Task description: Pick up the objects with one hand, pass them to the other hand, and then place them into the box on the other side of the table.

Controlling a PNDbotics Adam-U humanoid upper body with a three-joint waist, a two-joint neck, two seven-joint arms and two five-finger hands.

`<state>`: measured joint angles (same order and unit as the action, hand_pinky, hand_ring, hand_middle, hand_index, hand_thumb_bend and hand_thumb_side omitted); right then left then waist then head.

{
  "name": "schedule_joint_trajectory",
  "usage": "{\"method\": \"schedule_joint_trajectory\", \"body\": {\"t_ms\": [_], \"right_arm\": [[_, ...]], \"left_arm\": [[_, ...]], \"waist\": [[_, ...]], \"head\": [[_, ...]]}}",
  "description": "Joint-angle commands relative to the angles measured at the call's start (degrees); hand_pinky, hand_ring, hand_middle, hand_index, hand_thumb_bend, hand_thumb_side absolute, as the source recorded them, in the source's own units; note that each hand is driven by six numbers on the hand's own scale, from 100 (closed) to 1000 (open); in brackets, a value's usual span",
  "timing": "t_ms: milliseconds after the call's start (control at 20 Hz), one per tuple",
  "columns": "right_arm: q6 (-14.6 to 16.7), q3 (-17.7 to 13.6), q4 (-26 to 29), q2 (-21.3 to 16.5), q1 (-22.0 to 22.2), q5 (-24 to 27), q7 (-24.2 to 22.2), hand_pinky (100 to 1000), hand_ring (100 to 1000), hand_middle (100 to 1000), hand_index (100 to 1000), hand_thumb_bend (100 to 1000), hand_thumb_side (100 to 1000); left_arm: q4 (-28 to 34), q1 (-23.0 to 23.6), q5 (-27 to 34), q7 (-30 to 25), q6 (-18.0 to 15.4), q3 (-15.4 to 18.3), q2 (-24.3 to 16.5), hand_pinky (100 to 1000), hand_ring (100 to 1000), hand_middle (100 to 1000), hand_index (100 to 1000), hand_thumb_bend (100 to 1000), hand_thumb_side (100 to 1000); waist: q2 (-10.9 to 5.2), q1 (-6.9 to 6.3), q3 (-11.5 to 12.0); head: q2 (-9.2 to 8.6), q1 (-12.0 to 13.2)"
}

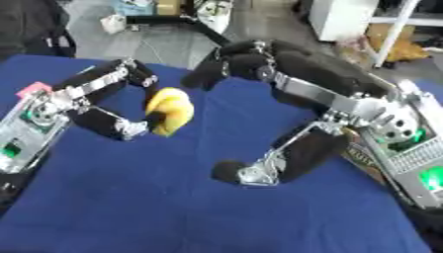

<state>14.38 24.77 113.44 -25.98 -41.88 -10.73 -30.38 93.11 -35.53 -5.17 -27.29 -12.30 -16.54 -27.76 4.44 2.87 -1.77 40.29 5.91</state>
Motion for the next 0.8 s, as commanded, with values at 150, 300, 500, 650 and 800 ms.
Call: {"method": "schedule_joint_trajectory", "body": {"t_ms": [150,300,500,650,800], "right_arm": [[-0.3,-0.2,1.2,-0.4,-0.9,1.2,-0.8,759,737,749,869,452,365],[-0.6,-0.2,1.2,-0.4,-0.9,1.4,-0.9,762,739,750,869,451,364],[-0.7,-0.6,1.2,-0.5,-0.9,0.7,-0.5,764,740,750,869,444,359],[-0.9,-0.8,1.2,-0.4,-0.9,-0.6,-0.2,764,737,747,866,451,353],[-0.8,-1.0,1.2,-0.4,-0.9,-2.6,0.3,761,730,740,857,459,348]], "left_arm": [[0.7,-1.3,2.3,3.7,0.3,1.0,-0.1,531,409,339,441,164,268],[1.1,-1.4,3.2,4.2,0.2,0.5,-0.2,534,409,336,439,148,271],[1.9,-1.0,3.7,0.4,-0.5,-0.5,-0.5,535,408,334,438,150,272],[2.7,-0.9,5.5,-1.7,-0.3,-1.3,-0.7,543,413,338,440,155,273],[3.5,-0.9,8.2,-3.5,0.5,-1.8,-1.2,547,416,341,440,159,274]], "waist": [[-1.56,0.57,0.0],[-1.53,0.53,-0.1],[-1.5,0.46,-0.1],[-1.46,0.41,-0.2],[-1.42,0.34,-0.2]], "head": [[0.41,0.0],[0.42,0.1],[0.47,0.1],[0.45,0.1],[0.46,0.0]]}}
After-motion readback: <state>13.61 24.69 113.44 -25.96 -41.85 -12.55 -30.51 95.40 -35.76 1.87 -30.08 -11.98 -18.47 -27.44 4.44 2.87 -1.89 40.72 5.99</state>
